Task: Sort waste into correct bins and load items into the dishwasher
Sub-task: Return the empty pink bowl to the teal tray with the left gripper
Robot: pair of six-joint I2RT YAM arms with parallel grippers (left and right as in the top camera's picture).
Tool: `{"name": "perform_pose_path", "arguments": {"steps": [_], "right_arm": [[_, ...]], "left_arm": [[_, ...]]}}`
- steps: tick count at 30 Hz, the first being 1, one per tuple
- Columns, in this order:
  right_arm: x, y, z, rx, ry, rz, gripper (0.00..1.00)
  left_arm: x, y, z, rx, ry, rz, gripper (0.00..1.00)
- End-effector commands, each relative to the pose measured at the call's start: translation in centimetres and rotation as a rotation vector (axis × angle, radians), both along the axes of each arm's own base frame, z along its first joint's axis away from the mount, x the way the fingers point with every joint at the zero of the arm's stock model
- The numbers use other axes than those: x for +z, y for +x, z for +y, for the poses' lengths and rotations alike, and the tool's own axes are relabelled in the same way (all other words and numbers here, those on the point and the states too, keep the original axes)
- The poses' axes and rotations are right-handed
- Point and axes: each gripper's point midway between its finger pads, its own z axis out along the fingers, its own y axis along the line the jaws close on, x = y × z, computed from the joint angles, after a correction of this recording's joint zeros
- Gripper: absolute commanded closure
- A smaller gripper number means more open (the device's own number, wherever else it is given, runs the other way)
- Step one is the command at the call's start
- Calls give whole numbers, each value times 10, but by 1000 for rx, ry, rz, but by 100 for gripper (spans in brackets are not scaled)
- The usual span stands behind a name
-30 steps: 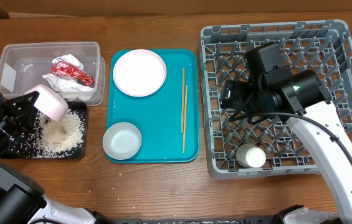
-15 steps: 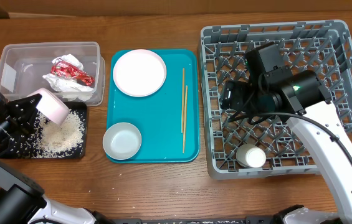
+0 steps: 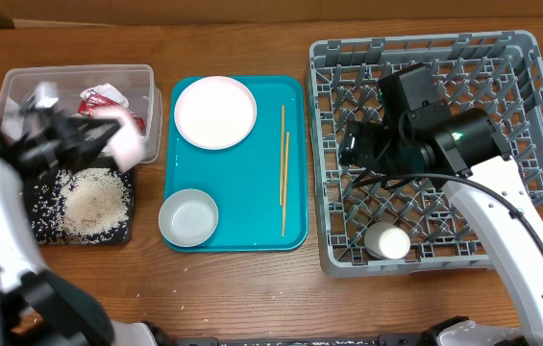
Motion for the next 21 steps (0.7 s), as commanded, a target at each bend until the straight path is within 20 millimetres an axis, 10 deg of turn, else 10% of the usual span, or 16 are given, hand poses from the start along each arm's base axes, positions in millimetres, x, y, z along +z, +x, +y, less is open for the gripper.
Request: {"name": "perform_pose_path", "arguments": {"steps": [1, 9, 21], "right_arm": [[5, 2, 1, 8, 2, -15, 12], [4, 0, 0, 8, -2, -4, 11], [3, -1, 0, 25, -10, -4, 11]], "left_arm": [[5, 11, -39, -25, 311, 12, 96], [-51, 24, -142, -179, 813, 29, 96], [-158, -2, -198, -422, 1136, 203, 96]]}}
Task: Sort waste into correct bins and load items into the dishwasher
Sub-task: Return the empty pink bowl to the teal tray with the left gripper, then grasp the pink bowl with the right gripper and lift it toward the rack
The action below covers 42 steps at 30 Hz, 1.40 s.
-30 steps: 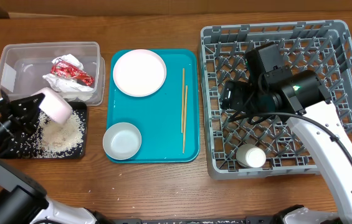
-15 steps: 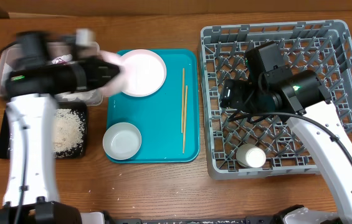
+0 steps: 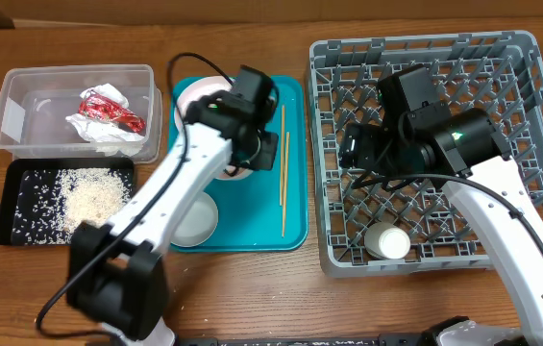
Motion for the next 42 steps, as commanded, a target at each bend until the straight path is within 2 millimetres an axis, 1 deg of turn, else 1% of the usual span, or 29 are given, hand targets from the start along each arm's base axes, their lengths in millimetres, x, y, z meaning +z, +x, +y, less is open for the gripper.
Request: {"name": "perform_pose_path", "arguments": {"steps": [1, 4, 8, 9, 12, 14, 19, 22, 25, 27, 29, 31, 33, 34, 37, 40, 42], "right_arm": [[5, 3, 1, 10, 2, -18, 11], [5, 3, 1, 10, 2, -18, 11], [5, 3, 1, 10, 3, -18, 11], [5, 3, 1, 10, 3, -18, 11], [5, 3, 1, 10, 3, -19, 11], [5, 3, 1, 10, 3, -19, 11], [6, 4, 2, 10, 7, -25, 11], [9, 7, 9, 23, 43, -37, 11], [16, 13, 26, 59, 114, -68, 11], [22, 19, 42, 93, 158, -106, 12], [25, 26, 59, 124, 189, -138, 11], [23, 32, 78, 146, 212, -158, 11], [14, 37, 100, 179, 224, -161, 11], [6, 39, 112, 188, 227, -150, 11], [-24, 41, 141, 206, 225, -101, 11], [-57, 42, 160, 195, 215, -38, 15], [-81, 43, 166, 175, 195, 5, 18]], "left_arm": [[-20, 2, 8, 15, 95, 23, 96], [-30, -1, 6, 9, 98, 52, 96], [-28, 1, 5, 7, 89, 45, 96], [-27, 1, 4, 7, 85, 45, 93], [-21, 2, -2, -3, 52, 50, 81], [-14, 4, -5, -3, 32, 49, 76], [18, 16, 0, 23, 15, 23, 74], [43, 26, 13, 61, 4, 3, 74], [73, 39, 32, 126, -45, -21, 70], [90, 46, 45, 165, -92, -32, 69], [106, 53, 62, 210, -141, -42, 67], [115, 58, 82, 258, -161, -51, 66], [120, 61, 107, 301, -154, -57, 66], [120, 61, 118, 312, -149, -57, 66], [118, 58, 144, 342, -131, -43, 67], [116, 54, 157, 350, -119, -29, 68], [116, 54, 159, 352, -115, -29, 68]]}}
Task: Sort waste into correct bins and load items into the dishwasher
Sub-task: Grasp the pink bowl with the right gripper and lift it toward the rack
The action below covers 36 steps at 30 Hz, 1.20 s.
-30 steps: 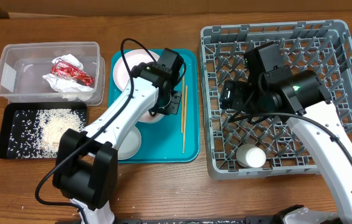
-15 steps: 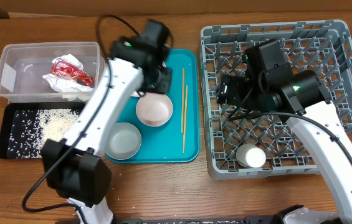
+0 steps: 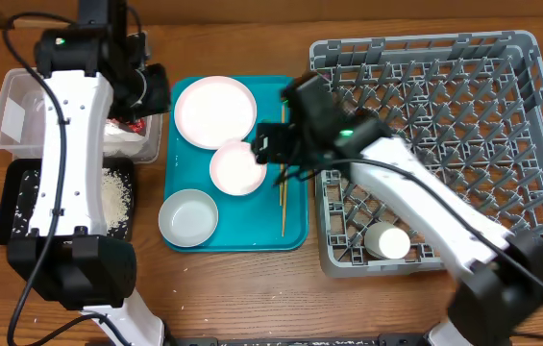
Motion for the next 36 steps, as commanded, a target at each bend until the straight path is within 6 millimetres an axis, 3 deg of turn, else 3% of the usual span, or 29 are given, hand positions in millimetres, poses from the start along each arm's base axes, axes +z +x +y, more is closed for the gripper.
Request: {"name": "perform_pose_path", "arguments": {"steps": [1, 10, 16, 18, 21, 26, 31, 33, 36], "right_arm": [[-23, 5, 8, -54, -17, 49, 20], [-93, 11, 15, -62, -83, 142, 37], [-119, 10, 14, -63, -114, 179, 50], [-120, 11, 14, -62, -113, 177, 56], [-120, 12, 15, -63, -111, 174, 67], [-120, 12, 15, -62, -112, 175, 96], [-116, 11, 13, -40, -120, 168, 96], [-105, 14, 10, -48, -124, 158, 96], [-70, 27, -6, -95, -157, 101, 96]], "left_arm": [[7, 2, -3, -48, -2, -26, 67], [7, 6, -1, -44, 18, -40, 53], [8, 7, -1, -44, 18, -46, 18], [8, 7, -1, -44, 18, -47, 0], [8, 7, -1, -44, 18, -47, 0], [8, 7, -1, -44, 18, -47, 0], [8, 7, -1, -44, 18, -47, 0], [8, 7, -1, -44, 18, -47, 0], [8, 7, -1, -44, 18, -47, 0]]}}
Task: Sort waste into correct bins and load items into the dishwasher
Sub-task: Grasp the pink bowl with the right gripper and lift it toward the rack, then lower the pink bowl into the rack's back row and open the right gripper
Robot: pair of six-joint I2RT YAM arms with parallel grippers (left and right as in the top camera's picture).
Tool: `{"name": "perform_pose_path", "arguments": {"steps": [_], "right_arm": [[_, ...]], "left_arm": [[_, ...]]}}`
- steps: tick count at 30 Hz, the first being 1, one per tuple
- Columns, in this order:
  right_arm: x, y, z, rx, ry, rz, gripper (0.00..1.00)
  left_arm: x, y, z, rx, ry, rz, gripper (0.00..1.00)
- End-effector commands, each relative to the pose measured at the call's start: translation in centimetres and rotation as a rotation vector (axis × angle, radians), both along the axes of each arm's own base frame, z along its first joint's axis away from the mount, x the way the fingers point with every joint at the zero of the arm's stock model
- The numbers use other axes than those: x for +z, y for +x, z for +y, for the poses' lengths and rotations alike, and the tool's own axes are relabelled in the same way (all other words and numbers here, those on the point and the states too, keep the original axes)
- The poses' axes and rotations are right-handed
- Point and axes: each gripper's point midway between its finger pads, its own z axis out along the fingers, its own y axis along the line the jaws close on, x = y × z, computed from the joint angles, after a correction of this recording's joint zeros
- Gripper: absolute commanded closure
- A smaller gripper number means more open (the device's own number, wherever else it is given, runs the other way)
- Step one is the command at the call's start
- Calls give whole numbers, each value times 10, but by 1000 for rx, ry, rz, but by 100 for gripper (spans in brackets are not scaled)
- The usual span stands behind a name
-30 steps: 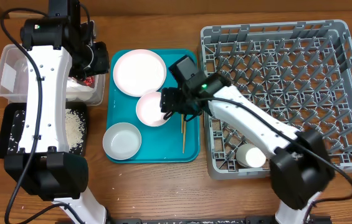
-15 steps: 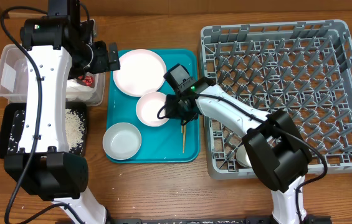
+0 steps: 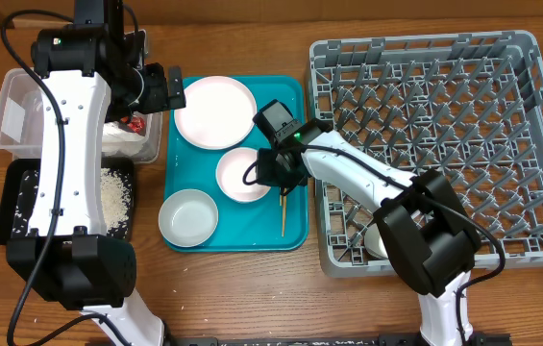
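Note:
A teal tray [image 3: 295, 231] holds a large white plate [image 3: 215, 111], a small white dish [image 3: 240, 176], a pale bowl [image 3: 188, 217] and chopsticks [image 3: 283, 213]. My right gripper [image 3: 273, 173] sits at the small dish's right rim, above the chopsticks; its jaws are hidden under the wrist. My left gripper [image 3: 165, 89] hovers open and empty between the clear bin [image 3: 16, 115] and the tray. The grey dish rack [image 3: 444, 106] stands at the right. A white cup [image 3: 372, 238] in it is mostly hidden by my right arm.
The clear bin holds a red-and-white wrapper [image 3: 135, 123], mostly under my left arm. A black tray [image 3: 16, 207] with spilled rice [image 3: 112, 192] lies in front of the bin. The right arm stretches across the rack's near-left corner.
My right gripper has moved from the chopsticks' far end down to the small dish's right rim. The dish now lies slightly nearer and to the right. The left arm has barely shifted.
At first my left gripper held something white over the bin and rice tray, while my right arm hung over the rack. Then the left arm reached over the teal tray. Later a small dish lay on the tray, the left was back by the bin, and the right had come over.

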Motion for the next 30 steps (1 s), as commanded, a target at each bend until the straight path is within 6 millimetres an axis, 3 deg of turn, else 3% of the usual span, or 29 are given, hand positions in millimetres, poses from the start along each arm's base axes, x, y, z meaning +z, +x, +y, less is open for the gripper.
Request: {"name": "perform_pose_path", "arguments": {"steps": [1, 8, 11, 16, 18, 22, 27, 30], "right_arm": [[72, 37, -11, -39, 6, -176, 96], [204, 70, -72, -162, -174, -495, 96], [236, 81, -105, -257, -309, -630, 96], [257, 91, -158, -382, -626, -776, 96], [263, 93, -170, -408, -726, -816, 96], [268, 104, -179, -339, -901, -856, 96], [249, 127, -185, -167, -1057, -804, 96], [241, 140, -196, -167, -1145, -791, 96]], "left_arm": [[7, 3, -3, -12, 1, -24, 0], [7, 3, -3, -12, 1, -24, 0], [7, 3, -3, -12, 1, -24, 0], [7, 3, -3, -12, 1, -24, 0], [7, 3, -3, -12, 1, -24, 0], [7, 3, -3, -12, 1, -24, 0], [7, 3, -3, -12, 1, -24, 0], [7, 3, -3, -12, 1, -24, 0]]}}
